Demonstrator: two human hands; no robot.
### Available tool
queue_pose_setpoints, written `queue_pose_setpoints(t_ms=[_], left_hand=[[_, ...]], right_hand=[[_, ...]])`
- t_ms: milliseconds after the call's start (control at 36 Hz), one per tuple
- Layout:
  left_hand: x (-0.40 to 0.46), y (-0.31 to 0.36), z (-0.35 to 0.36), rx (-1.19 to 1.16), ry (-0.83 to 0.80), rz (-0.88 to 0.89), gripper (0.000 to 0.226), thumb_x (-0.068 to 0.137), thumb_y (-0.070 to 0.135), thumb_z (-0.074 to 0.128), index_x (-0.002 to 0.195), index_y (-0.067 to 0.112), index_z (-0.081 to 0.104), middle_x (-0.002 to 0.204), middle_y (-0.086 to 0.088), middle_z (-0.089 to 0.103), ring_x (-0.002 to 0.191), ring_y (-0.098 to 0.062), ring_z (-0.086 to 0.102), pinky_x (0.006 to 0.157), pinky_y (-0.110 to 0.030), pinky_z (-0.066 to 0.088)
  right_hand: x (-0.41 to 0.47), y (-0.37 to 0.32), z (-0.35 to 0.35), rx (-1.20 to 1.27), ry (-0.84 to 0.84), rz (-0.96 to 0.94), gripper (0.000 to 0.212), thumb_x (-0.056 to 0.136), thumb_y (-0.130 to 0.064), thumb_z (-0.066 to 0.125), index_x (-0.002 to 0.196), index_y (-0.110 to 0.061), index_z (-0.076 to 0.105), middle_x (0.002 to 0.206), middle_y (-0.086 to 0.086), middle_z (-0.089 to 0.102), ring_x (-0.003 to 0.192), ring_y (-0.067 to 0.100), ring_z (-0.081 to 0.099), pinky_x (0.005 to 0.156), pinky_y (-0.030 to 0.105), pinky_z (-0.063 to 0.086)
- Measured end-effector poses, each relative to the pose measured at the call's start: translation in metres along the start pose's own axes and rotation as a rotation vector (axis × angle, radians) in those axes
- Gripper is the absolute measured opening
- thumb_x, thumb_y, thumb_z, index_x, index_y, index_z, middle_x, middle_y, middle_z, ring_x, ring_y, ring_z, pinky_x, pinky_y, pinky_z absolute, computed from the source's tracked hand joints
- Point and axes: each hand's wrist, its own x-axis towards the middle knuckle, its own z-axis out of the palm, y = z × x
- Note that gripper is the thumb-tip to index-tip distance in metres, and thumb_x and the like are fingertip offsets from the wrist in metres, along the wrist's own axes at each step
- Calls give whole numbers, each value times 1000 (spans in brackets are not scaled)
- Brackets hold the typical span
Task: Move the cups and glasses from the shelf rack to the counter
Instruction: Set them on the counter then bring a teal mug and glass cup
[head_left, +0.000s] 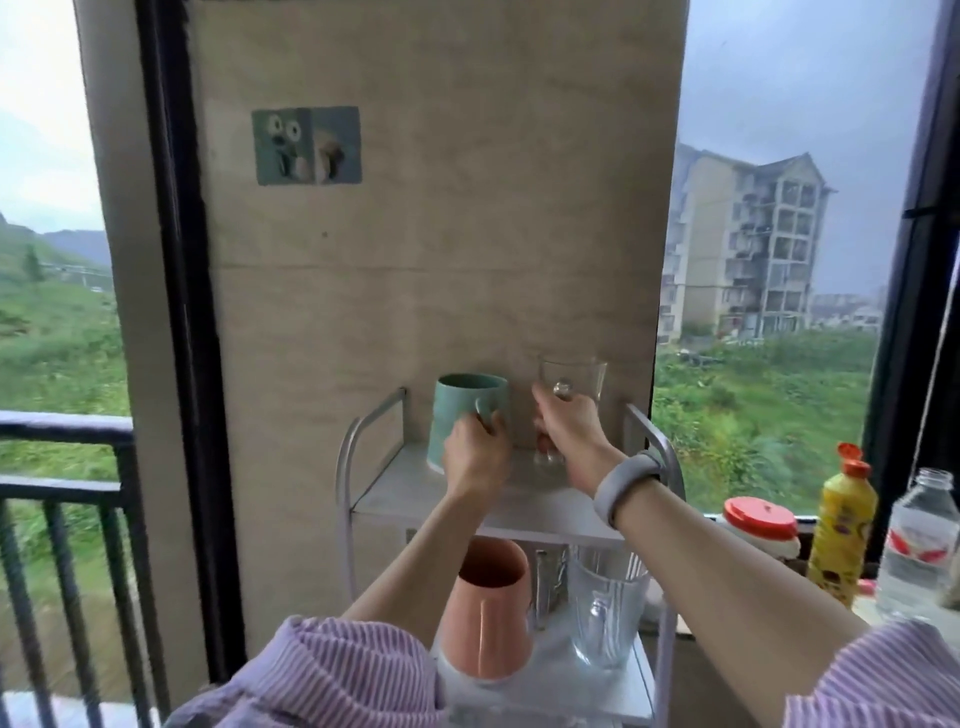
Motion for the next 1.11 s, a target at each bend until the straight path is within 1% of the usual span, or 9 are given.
queue_pose_setpoints(t_ms=[139, 278, 389, 500, 639, 750, 861, 1028, 1111], left_hand=[[-11, -5, -5, -35, 89, 73, 28, 97, 25, 35, 87, 4, 50, 99, -22, 61, 83, -32, 53, 75, -38, 44], [-16, -10, -20, -112, 167, 127, 37, 97, 31, 34, 83, 2, 53, 92, -22, 63, 82, -34, 55, 73, -40, 44], [-22, 3, -35, -180, 199, 223, 34, 97, 31, 35, 70, 13, 48, 68, 1, 55, 66, -22, 51, 69, -39, 44], [-38, 25, -52, -205, 231, 411, 34, 96, 28, 40, 65, 19, 45, 59, 8, 52, 52, -1, 48, 53, -20, 38], [-71, 38, -67, -272, 239, 561, 32, 95, 24, 43, 64, 18, 46, 57, 9, 51, 50, -1, 46, 50, -10, 36], [-132, 43, -57, -347, 141, 547, 29, 93, 31, 41, 65, 21, 46, 55, 12, 55, 49, -3, 46, 50, -13, 39], [-195, 44, -28, -393, -3, 486, 26, 96, 28, 42, 75, 17, 51, 59, 11, 55, 51, -8, 44, 52, -38, 41], [-304, 46, 30, -328, -186, 505, 25, 96, 30, 41, 75, 18, 49, 60, 10, 53, 52, -2, 47, 51, -20, 39], [-375, 47, 64, -357, -337, 445, 22, 96, 24, 41, 76, 18, 50, 62, 8, 53, 53, -4, 46, 53, -24, 40]], right_hand=[[-9, -1, -16, 7, 51, 23, 40, 82, -19, 48, 46, -22, 31, 28, -9, 29, 25, 9, 22, 33, 14, 19], [-26, 2, -25, 33, 50, -51, 38, 77, -14, 48, 47, -21, 26, 39, -3, 25, 35, 15, 21, 41, 24, 21], [-45, -2, -32, 105, -31, -99, 42, 82, -13, 50, 48, -24, 26, 42, -2, 22, 39, 15, 18, 43, 26, 17], [-77, -17, -49, 223, -112, -177, 43, 87, -11, 46, 48, -22, 33, 35, -9, 26, 35, 12, 19, 43, 26, 14], [-110, -32, -79, 331, -171, -264, 55, 88, -7, 42, 36, -23, 33, 31, -10, 26, 29, 8, 19, 36, 14, 20], [-155, -29, -127, 365, -151, -282, 53, 87, -5, 43, 38, -23, 32, 30, -11, 24, 28, 6, 17, 36, 12, 20], [-207, -16, -183, 342, -70, -269, 48, 88, -1, 43, 46, -21, 29, 31, -14, 25, 26, 4, 17, 35, 8, 19], [-299, 15, -291, 221, 156, -247, 47, 88, -1, 44, 47, -16, 28, 29, -9, 26, 26, 5, 17, 34, 10, 16], [-350, 34, -351, 128, 289, -203, 54, 87, 2, 44, 40, -22, 30, 30, -11, 25, 28, 6, 17, 38, 13, 14]])
